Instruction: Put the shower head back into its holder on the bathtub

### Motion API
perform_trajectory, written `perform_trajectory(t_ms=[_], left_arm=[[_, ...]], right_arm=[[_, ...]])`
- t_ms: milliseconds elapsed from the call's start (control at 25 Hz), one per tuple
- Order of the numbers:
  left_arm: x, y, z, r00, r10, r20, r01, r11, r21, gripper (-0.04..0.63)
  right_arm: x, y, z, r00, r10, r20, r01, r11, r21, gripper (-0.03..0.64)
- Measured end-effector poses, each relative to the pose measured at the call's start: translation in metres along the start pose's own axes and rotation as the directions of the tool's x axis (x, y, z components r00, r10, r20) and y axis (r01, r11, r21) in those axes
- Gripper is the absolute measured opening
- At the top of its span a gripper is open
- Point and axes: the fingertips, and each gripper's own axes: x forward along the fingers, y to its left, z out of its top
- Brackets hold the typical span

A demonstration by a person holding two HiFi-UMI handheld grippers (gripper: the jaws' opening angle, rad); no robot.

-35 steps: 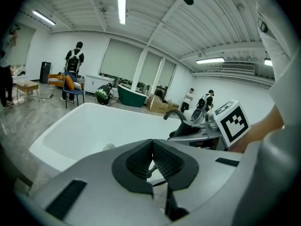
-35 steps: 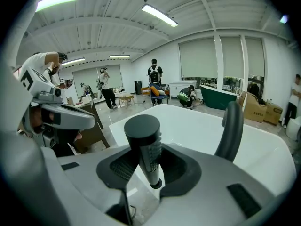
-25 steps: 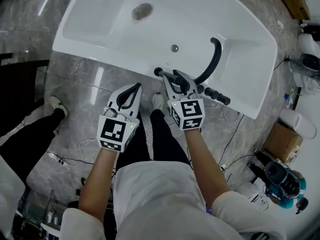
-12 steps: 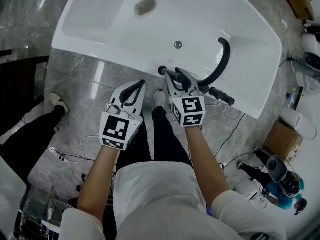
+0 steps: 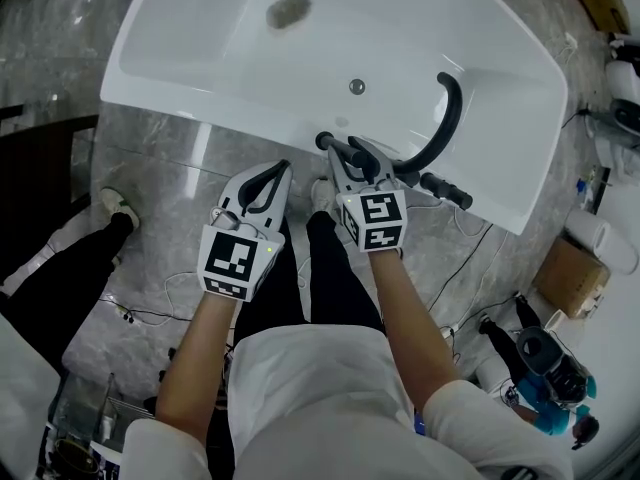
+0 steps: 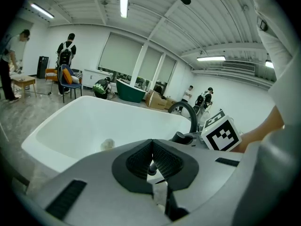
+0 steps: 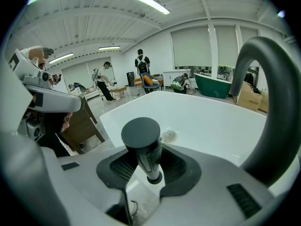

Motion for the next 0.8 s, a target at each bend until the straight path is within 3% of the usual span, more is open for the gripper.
perform_trajectory(t_ms=[800], left_arm=[[0.010, -0.002, -0.006, 1.000, 0.015, -0.023, -0.015, 1.000, 0.014, 0.012]], right_arm=[[0.011, 0.003, -0.016, 1.000, 0.008, -0.027, -0.009, 1.000, -0.019, 0.146]])
